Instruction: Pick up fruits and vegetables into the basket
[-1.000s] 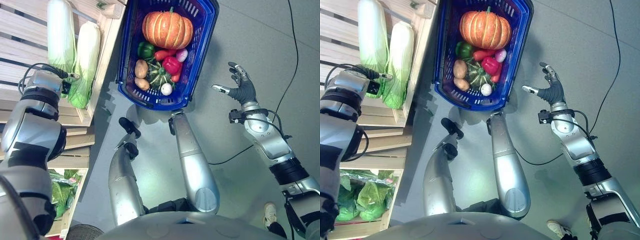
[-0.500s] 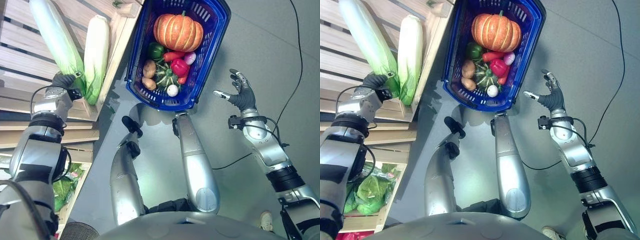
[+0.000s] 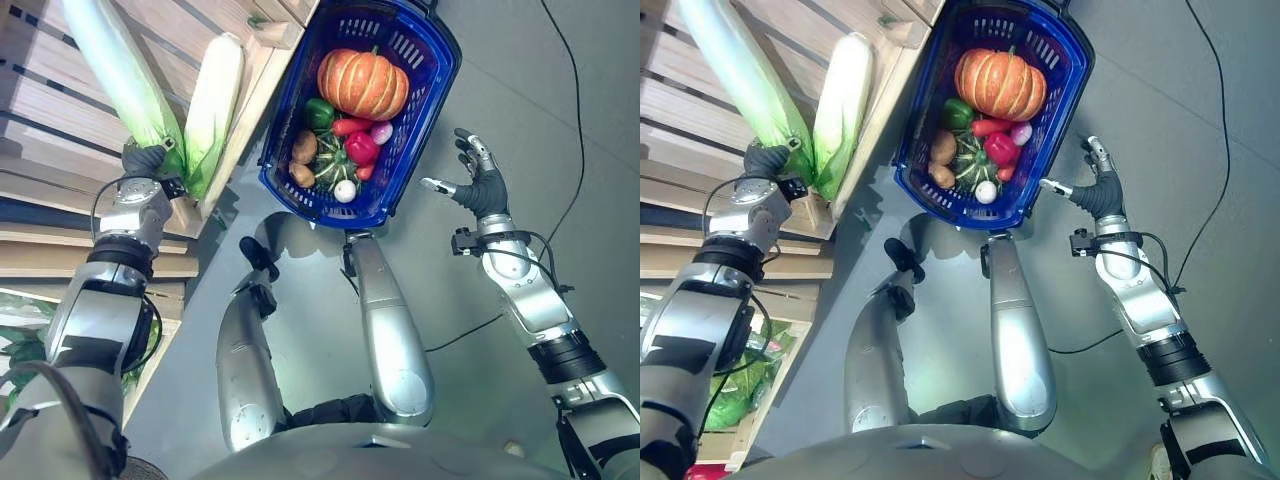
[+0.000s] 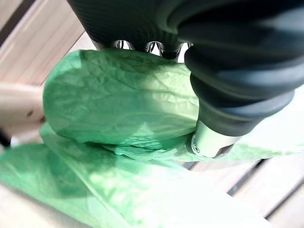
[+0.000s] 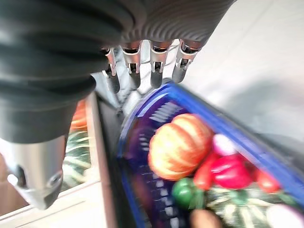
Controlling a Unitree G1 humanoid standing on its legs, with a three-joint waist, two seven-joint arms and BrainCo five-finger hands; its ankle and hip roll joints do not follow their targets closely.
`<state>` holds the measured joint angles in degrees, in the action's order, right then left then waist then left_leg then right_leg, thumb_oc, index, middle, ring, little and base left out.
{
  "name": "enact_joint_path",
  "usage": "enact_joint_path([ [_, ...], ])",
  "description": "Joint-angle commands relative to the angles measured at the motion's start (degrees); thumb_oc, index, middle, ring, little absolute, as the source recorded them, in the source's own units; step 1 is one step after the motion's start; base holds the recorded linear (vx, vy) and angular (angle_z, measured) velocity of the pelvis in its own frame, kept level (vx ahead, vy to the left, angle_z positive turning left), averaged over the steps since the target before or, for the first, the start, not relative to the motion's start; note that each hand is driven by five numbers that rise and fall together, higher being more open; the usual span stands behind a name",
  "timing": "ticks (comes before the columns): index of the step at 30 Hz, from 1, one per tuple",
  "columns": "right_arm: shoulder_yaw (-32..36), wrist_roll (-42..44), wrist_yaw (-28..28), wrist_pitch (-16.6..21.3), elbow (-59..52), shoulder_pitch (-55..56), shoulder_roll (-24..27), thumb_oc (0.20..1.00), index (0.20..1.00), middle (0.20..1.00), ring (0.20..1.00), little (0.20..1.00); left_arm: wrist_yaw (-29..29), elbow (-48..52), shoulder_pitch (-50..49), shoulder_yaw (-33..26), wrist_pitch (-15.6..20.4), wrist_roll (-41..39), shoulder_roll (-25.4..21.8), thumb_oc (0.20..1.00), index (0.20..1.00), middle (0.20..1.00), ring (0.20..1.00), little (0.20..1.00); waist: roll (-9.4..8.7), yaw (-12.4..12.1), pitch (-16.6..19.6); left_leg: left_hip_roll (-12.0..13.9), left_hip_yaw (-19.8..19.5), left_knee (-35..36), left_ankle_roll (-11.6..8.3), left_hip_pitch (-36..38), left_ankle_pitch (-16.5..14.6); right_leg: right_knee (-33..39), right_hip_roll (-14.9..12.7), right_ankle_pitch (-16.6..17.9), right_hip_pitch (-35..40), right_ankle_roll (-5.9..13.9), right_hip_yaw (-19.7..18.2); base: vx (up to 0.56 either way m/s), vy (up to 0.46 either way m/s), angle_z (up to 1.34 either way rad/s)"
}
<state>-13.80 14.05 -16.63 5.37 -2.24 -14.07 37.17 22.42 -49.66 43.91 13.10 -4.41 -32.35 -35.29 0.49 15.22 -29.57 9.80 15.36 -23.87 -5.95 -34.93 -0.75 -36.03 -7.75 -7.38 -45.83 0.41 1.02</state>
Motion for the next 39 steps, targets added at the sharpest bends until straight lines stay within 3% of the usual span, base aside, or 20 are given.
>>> enact_joint_path([
  [1, 3.76, -1.19, 2.84, 5.56, -5.01, 0.19, 2.29, 1.000, 1.000, 1.000, 1.000, 1.000, 2.86, 4.10, -2.86, -1.12, 4.39, 8.16, -1.34, 0.200, 0.200, 0.200, 0.200, 0.200, -0.11, -0.68, -0.23, -0.94, 1.29, -4.44, 0.78, -0.09, -4.56, 3.34, -0.23, -1.21, 3.36, 2.86, 1.26, -0.03, -0.032, 0.07],
  [8, 4.96, 0.78, 9.12, 7.07, -8.09, -3.49, 4.97, 1.000, 1.000, 1.000, 1.000, 1.000, 2.83, 11.28, -6.38, -0.21, 7.56, 18.03, -5.00, 0.200, 0.200, 0.200, 0.200, 0.200, 0.21, -3.63, -0.23, -1.56, 0.21, -3.05, 0.96, 2.69, -4.54, 5.16, -1.44, -0.88, 7.35, 3.28, 3.39, -0.03, -0.053, 0.10],
  [14, 4.31, 11.18, 14.20, 2.09, -10.11, -9.61, 5.92, 1.000, 1.000, 1.000, 1.000, 1.000, -0.14, 20.90, -9.44, -0.56, 10.31, 23.09, -8.99, 0.200, 0.200, 0.200, 0.200, 0.200, 0.56, -6.77, -0.23, -2.18, -1.06, -3.03, 1.43, 4.74, -5.11, 5.57, -2.30, -0.87, 10.28, 3.33, 5.03, -0.01, -0.068, 0.15],
  [16, 3.93, 17.26, 15.89, -0.17, -10.48, -12.08, 4.42, 1.000, 1.000, 1.000, 1.000, 1.000, -0.99, 24.59, -10.29, -0.91, 11.54, 24.68, -9.30, 0.200, 0.200, 0.200, 0.200, 0.200, 0.72, -7.82, -0.23, -2.35, -0.79, -2.48, 2.20, 4.59, -3.62, 6.45, -2.58, 0.81, 10.47, 2.76, 5.89, -0.08, -0.072, 0.15],
  [23, 0.54, 35.68, 19.73, -4.49, -12.13, -18.06, -7.46, 1.000, 1.000, 1.000, 1.000, 1.000, -3.27, 34.77, -11.77, 0.17, 13.83, 28.05, -7.05, 0.200, 0.200, 0.200, 0.200, 0.200, 0.84, -11.19, -0.23, -3.20, -2.20, -2.82, 2.97, 6.21, -4.20, 6.74, -3.20, 0.96, 13.30, 2.61, 7.47, -0.02, -0.089, 0.10],
  [31, -4.60, 49.30, 17.59, -4.30, -8.37, -20.53, -17.94, 1.000, 1.000, 1.000, 1.000, 1.000, -3.23, 39.30, -11.14, 4.95, 17.84, 34.73, -3.64, 0.200, 0.200, 0.200, 0.200, 0.200, 0.37, -14.19, -0.23, -3.76, -3.20, -2.31, 3.67, 8.34, -3.99, 7.82, -3.65, 1.70, 16.68, 2.96, 9.52, -0.01, -0.089, 0.12],
  [39, -7.27, 48.18, 11.08, -1.24, -2.80, -22.11, -21.13, 1.000, 1.000, 1.000, 1.000, 1.000, -3.44, 40.28, -9.11, 10.42, 17.19, 38.19, -2.28, 0.200, 0.200, 0.200, 0.200, 0.200, -0.62, -15.33, -0.23, -4.14, -3.89, -1.98, 4.02, 9.62, -3.88, 8.78, -3.59, 2.47, 18.62, 3.27, 10.62, 0.00, -0.062, 0.15],
])
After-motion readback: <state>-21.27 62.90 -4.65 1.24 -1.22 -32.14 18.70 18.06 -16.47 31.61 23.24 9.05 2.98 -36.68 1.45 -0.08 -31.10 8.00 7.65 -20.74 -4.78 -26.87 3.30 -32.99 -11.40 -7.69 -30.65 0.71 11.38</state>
